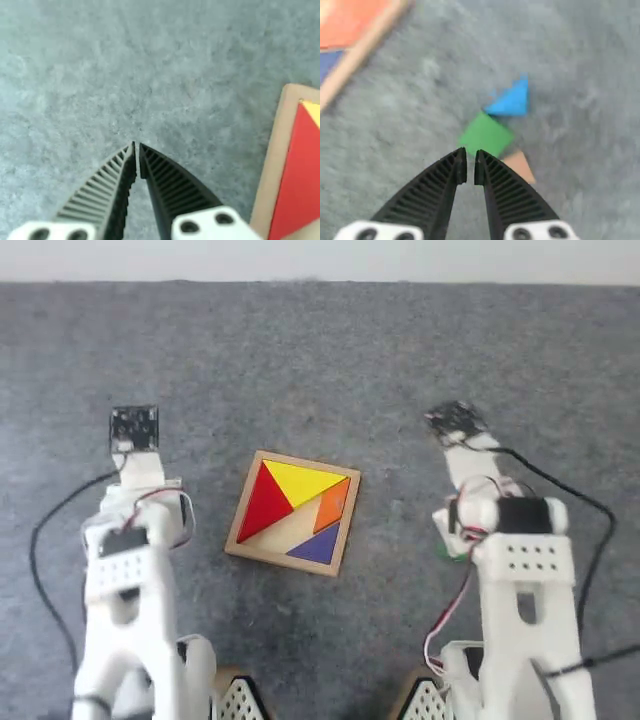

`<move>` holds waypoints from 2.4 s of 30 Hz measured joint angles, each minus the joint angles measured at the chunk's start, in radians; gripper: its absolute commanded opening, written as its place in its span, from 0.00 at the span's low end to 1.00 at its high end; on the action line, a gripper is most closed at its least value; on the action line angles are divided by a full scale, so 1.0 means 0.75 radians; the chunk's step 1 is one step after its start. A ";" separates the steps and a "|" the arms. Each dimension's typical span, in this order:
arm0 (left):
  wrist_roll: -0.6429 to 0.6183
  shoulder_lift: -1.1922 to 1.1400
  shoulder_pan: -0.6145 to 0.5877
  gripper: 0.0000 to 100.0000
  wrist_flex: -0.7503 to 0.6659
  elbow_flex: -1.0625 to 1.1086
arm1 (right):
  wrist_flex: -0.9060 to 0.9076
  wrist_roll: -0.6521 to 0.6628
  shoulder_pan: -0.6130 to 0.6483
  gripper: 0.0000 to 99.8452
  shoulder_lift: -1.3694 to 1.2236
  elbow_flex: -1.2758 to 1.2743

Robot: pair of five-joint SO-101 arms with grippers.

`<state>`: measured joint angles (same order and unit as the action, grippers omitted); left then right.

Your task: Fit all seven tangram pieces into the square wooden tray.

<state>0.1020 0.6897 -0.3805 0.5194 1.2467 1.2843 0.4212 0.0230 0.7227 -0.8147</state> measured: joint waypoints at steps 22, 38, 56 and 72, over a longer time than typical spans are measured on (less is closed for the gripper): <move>0.145 0.237 0.074 0.01 -0.008 0.160 | -0.164 -0.593 -0.209 0.14 -0.473 -0.025; 0.145 0.237 0.078 0.01 0.047 0.160 | -0.188 -1.015 -0.458 0.14 -0.759 0.108; 0.145 0.237 0.078 0.01 0.057 0.160 | -0.395 -1.244 -0.305 0.28 -0.759 0.037; 0.147 0.237 0.078 0.01 0.086 0.160 | -0.464 -1.532 -0.374 0.28 -0.982 0.131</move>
<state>0.2125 0.8677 -0.3222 0.5838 1.3663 0.9360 -0.7281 -0.2578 -0.0138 -0.7165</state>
